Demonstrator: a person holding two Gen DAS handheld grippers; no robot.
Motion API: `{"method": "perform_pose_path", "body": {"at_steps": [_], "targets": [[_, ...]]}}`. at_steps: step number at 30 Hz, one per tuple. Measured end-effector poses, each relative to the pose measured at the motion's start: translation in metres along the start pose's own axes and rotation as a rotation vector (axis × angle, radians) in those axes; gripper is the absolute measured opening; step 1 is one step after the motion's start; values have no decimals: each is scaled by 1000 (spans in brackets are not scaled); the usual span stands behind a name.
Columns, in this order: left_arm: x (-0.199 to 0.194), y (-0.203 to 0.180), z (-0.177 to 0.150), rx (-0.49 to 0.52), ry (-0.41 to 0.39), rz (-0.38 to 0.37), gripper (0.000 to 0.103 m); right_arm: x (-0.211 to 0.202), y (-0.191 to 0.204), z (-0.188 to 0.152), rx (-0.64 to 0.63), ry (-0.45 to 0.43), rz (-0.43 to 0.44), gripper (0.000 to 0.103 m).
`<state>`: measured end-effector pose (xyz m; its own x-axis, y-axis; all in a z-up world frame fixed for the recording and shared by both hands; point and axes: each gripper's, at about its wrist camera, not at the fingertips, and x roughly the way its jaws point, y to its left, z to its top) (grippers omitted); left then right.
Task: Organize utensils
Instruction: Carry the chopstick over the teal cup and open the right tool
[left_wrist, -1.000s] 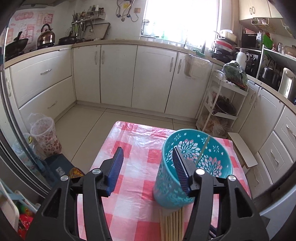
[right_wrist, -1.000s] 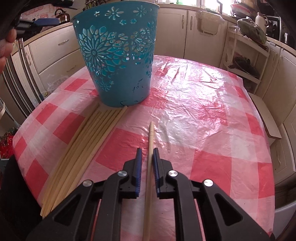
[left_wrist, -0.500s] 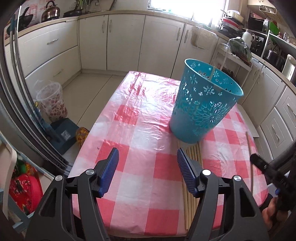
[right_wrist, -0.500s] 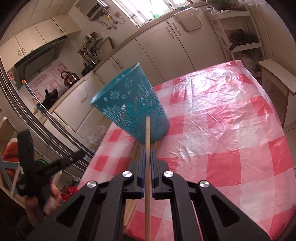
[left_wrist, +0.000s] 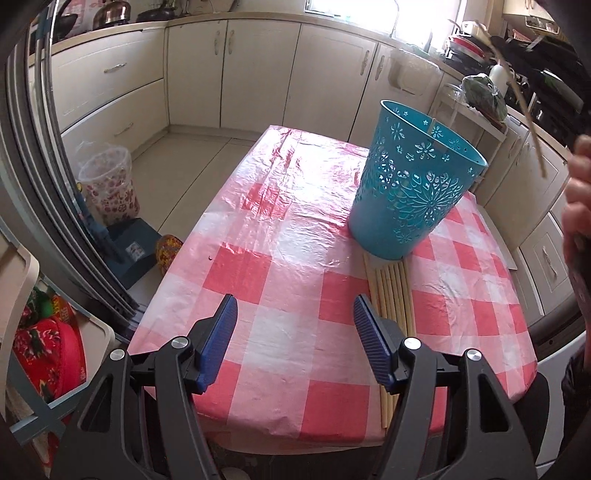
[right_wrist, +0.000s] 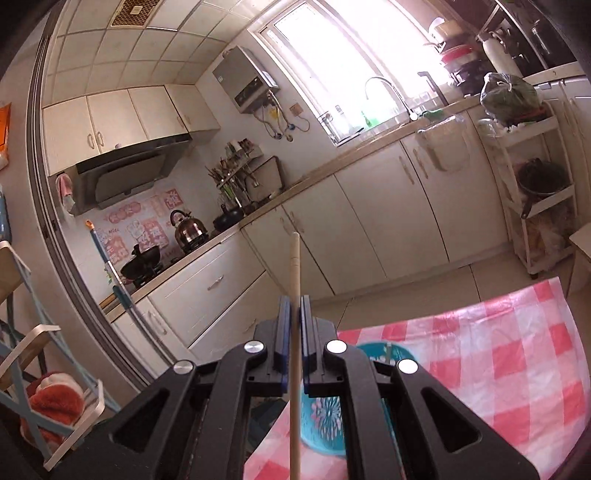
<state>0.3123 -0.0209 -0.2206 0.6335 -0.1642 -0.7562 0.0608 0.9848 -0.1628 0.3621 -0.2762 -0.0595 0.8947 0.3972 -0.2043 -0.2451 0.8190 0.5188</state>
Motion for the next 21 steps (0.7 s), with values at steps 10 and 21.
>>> {"method": "perform_pose_path", "body": {"at_steps": [10, 21], "targets": [[10, 21, 2, -52, 14, 0, 62, 61, -32, -6, 5, -13, -156, 6], [3, 20, 3, -57, 7, -6, 62, 43, -21, -15, -67, 55, -162, 15]]}}
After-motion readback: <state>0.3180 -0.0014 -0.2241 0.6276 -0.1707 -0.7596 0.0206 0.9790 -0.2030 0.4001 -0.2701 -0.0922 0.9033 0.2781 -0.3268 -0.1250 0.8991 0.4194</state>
